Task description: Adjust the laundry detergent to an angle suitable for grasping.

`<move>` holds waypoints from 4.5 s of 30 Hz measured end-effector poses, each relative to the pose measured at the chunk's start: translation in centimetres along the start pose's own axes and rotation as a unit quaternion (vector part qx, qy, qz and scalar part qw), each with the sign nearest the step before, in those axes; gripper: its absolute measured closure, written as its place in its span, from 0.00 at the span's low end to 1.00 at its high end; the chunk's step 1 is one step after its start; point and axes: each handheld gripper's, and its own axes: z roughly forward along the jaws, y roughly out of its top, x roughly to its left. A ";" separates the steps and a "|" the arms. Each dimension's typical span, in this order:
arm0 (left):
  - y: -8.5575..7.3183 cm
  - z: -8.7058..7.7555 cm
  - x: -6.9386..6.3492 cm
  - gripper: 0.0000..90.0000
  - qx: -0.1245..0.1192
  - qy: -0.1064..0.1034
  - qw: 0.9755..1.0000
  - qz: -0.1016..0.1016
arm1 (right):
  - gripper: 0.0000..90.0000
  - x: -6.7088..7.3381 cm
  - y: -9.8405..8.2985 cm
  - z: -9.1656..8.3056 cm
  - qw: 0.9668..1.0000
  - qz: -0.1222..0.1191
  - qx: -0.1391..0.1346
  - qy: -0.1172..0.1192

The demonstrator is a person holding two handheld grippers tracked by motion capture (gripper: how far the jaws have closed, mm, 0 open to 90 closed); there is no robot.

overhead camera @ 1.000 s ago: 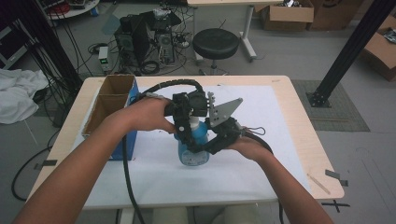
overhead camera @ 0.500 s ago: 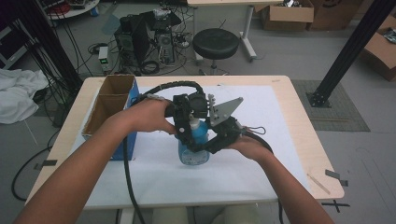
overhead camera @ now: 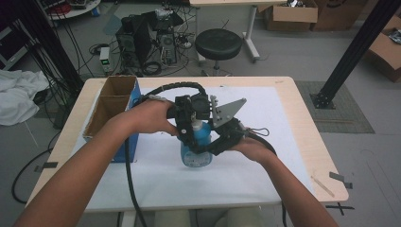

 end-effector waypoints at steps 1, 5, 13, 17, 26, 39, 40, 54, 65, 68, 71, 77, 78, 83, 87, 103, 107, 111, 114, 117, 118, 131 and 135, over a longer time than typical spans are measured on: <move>0.0 0.0 0.0 0.32 0.000 0.002 1.000 0.001 | 0.49 0.0 0.0 0.0 1.000 0.000 0.000 0.000; 0.0 0.0 0.0 0.31 0.000 0.002 1.000 -0.003 | 0.49 0.0 0.0 0.0 1.000 0.000 0.002 0.000; -0.1 -0.1 0.0 0.32 -0.001 0.007 1.000 -0.003 | 0.49 0.0 0.0 0.1 1.000 -0.003 0.000 -0.001; -0.1 -0.1 0.0 0.35 -0.002 0.006 1.000 0.001 | 0.49 0.0 0.0 0.1 1.000 -0.002 0.000 -0.002; -0.1 0.0 0.0 0.39 -0.004 0.008 1.000 0.001 | 0.49 0.0 0.0 0.1 1.000 -0.002 0.001 -0.002; 0.0 0.0 0.0 0.41 -0.006 0.010 1.000 0.008 | 0.49 0.0 -0.1 0.2 1.000 -0.003 0.002 -0.002; 0.0 0.0 0.0 0.42 -0.007 0.010 1.000 0.009 | 0.49 0.1 -0.1 0.2 1.000 -0.004 0.003 -0.002; -0.3 -0.4 -0.3 0.42 -0.009 0.033 0.999 0.005 | 0.26 0.6 -0.5 -0.4 1.000 0.017 0.014 -0.003; -1.2 -1.6 -0.3 0.42 -0.008 0.051 0.999 -0.016 | 0.17 0.9 -2.7 -4.8 0.997 0.059 0.030 -0.049; -1.5 -1.9 -0.2 0.42 -0.011 0.059 0.998 -0.034 | 0.17 1.0 -3.2 -6.2 0.995 0.066 0.043 -0.059; -1.6 -2.5 -0.1 0.42 -0.015 0.067 0.996 -0.052 | 0.17 0.9 -3.8 -7.7 0.993 0.076 0.054 -0.071; -2.0 -4.0 0.3 0.42 -0.023 0.078 0.991 -0.105 | 0.17 1.0 -4.9 -10.7 0.987 0.095 0.088 -0.092; -2.1 -4.3 0.5 0.42 -0.025 0.075 0.990 -0.120 | 0.17 1.0 -5.1 -11.2 0.986 0.098 0.094 -0.096; -2.7 -5.7 1.2 0.42 -0.032 0.071 0.980 -0.183 | 0.17 1.1 -6.4 -13.2 0.980 0.115 0.118 -0.114; -2.7 -6.5 1.4 0.42 -0.025 0.093 0.971 -0.220 | 0.17 1.1 -7.4 -14.1 0.974 0.130 0.141 -0.123; -4.9 -11.1 3.7 0.42 -0.043 0.149 0.908 -0.389 | 0.17 0.6 -7.5 -16.6 0.954 0.144 0.224 -0.136; -5.7 -12.5 4.2 0.42 -0.044 0.165 0.889 -0.425 | 0.17 0.1 -7.6 -17.0 0.949 0.150 0.241 -0.135; -6.6 -13.9 4.6 0.42 -0.048 0.183 0.865 -0.465 | 0.18 -0.2 -8.1 -17.0 0.941 0.165 0.268 -0.123; -7.3 -14.8 5.0 0.42 -0.050 0.189 0.849 -0.492 | 0.18 -0.2 -8.2 -17.0 0.941 0.160 0.271 -0.123; -8.0 -15.7 5.2 0.42 -0.045 0.193 0.837 -0.511 | 0.18 -0.2 -8.3 -17.0 0.938 0.161 0.280 -0.124; -8.2 -16.0 5.3 0.42 -0.045 0.195 0.832 -0.518 | 0.18 -0.2 -8.3 -17.0 0.936 0.160 0.286 -0.125; -11.9 -18.9 5.4 0.42 -0.040 0.216 0.767 -0.603 | 0.19 -0.4 -8.2 -17.8 0.936 0.148 0.288 -0.139; -13.5 -19.1 5.1 0.42 -0.044 0.219 0.746 -0.627 | 0.19 -0.5 -8.3 -18.0 0.936 0.148 0.286 -0.142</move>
